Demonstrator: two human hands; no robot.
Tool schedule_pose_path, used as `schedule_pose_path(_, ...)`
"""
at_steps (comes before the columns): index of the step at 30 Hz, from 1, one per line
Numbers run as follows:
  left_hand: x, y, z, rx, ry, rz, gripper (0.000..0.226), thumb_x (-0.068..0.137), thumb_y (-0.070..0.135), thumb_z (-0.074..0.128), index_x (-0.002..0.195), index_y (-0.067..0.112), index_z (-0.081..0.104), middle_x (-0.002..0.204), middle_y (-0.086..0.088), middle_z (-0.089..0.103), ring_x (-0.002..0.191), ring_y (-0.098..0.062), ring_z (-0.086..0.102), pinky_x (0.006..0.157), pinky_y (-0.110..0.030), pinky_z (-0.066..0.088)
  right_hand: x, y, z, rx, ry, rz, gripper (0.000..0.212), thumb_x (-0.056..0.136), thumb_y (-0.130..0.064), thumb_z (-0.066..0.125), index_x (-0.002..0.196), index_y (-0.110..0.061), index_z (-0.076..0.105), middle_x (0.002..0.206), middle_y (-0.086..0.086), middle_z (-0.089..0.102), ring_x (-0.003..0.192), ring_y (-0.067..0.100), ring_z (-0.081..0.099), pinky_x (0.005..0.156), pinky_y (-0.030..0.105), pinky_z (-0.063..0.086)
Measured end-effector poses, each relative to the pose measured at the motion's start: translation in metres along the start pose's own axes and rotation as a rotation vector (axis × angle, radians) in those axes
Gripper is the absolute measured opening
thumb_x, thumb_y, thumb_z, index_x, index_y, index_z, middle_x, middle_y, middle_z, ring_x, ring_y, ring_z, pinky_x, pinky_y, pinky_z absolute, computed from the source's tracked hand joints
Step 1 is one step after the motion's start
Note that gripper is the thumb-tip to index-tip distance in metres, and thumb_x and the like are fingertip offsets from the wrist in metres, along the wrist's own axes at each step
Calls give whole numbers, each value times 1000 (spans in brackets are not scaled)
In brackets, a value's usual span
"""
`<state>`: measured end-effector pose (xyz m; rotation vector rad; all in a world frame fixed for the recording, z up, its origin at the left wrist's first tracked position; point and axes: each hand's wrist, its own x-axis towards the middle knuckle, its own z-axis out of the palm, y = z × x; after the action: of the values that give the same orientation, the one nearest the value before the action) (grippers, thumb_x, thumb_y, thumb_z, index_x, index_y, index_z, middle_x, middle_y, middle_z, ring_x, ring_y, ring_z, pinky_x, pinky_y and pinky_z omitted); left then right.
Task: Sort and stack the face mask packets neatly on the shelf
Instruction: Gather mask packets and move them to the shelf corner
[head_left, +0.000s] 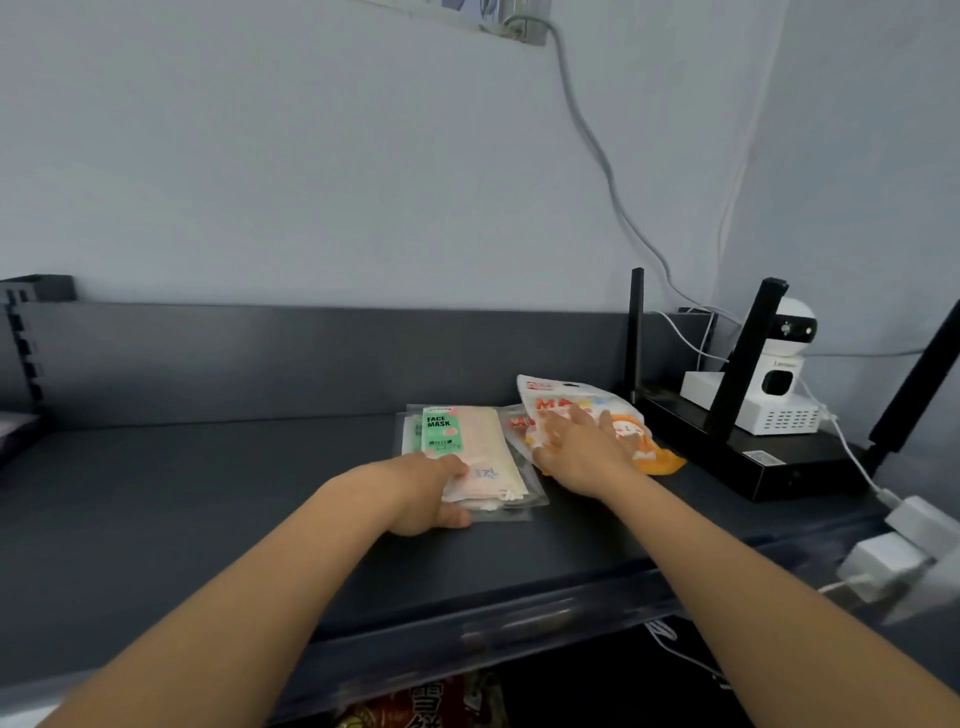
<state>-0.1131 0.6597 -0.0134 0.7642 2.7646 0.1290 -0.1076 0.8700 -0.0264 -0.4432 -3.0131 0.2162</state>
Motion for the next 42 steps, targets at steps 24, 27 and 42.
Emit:
schedule_pose_path(24, -9, 2, 20, -71, 195, 73, 66, 89, 62, 40, 147, 36, 22, 160, -1, 4, 143, -30, 15, 116, -45, 21, -4, 19, -11, -104, 179, -159, 32, 100, -29, 37, 125, -25, 56, 132, 3, 54, 116, 25, 51, 95, 43, 44)
schedule_pose_path(27, -5, 3, 20, -55, 181, 57, 63, 93, 58, 36, 148, 33, 18, 159, -2, 7, 143, -31, 13, 116, -44, 19, -3, 15, -18, -131, 121, -218, 33, 100, -22, 36, 125, -27, 57, 124, 3, 60, 106, 24, 58, 86, 38, 50)
schedule_pose_path(42, -12, 0, 19, -68, 172, 91, 78, 86, 66, 42, 150, 35, 9, 158, 3, 5, 143, -25, 3, 114, -46, 19, -7, 26, -35, -158, 14, -240, 97, 73, -61, 66, 150, -31, 15, 159, -5, 4, 146, 27, -2, 112, 59, 11)
